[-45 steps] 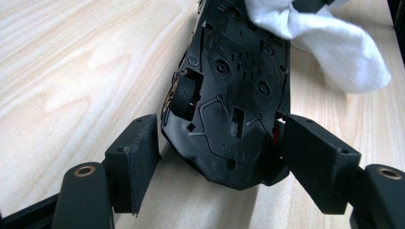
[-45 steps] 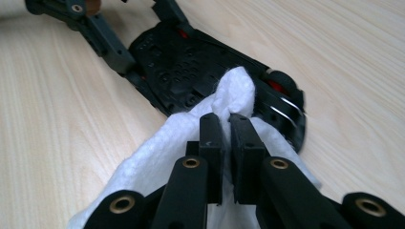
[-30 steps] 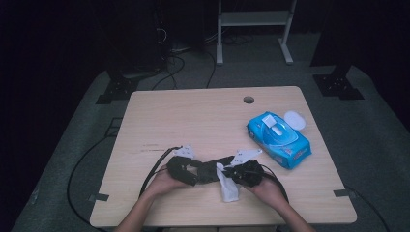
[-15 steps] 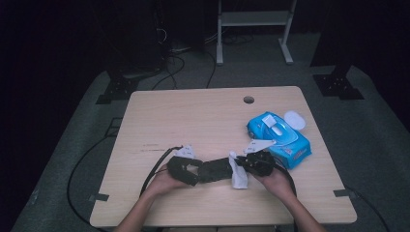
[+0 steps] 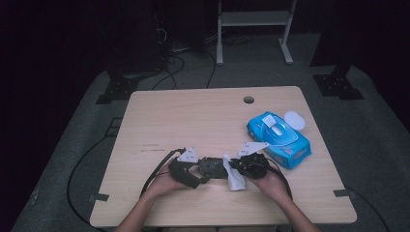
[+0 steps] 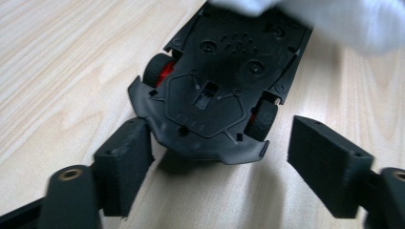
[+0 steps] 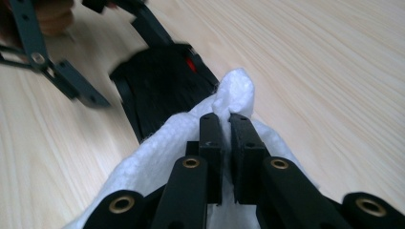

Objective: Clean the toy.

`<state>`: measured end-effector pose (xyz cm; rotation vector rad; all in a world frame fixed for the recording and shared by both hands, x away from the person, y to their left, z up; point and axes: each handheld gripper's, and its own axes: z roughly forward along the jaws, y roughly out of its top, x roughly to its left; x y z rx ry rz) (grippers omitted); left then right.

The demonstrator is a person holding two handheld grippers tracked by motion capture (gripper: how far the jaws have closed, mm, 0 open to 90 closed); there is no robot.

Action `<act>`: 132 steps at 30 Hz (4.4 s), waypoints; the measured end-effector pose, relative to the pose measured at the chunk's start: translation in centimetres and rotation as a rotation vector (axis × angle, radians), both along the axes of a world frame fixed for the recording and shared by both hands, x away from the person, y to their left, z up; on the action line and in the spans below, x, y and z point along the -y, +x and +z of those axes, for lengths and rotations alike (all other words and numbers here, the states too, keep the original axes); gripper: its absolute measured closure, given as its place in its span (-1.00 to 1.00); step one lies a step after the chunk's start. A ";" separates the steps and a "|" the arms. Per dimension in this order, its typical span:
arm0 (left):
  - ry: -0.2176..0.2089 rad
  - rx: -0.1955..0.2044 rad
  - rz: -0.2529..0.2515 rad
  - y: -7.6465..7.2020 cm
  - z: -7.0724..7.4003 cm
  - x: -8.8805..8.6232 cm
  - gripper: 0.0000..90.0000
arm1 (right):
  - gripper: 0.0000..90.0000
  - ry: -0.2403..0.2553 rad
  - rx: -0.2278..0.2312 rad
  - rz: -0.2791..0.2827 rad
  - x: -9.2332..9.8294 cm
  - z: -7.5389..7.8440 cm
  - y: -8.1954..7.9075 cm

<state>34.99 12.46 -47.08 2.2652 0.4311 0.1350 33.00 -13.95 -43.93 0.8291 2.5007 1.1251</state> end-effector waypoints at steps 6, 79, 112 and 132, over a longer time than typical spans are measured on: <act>-0.001 -0.004 -0.014 -0.3 0.2 -0.1 -0.42 | 0.87 -0.031 -0.011 0.083 -5.7 -0.1 0.8; -0.079 0.093 -0.008 -1.7 1.2 1.2 0.02 | 0.89 0.034 0.016 0.093 2.3 -2.1 -4.4; -0.086 0.168 -0.075 -2.8 0.4 2.0 0.46 | 0.88 0.125 0.001 0.123 -3.7 1.6 -2.4; -0.093 0.168 -0.005 -2.8 0.3 1.0 0.48 | 0.88 0.068 0.057 0.038 -3.0 1.6 -1.7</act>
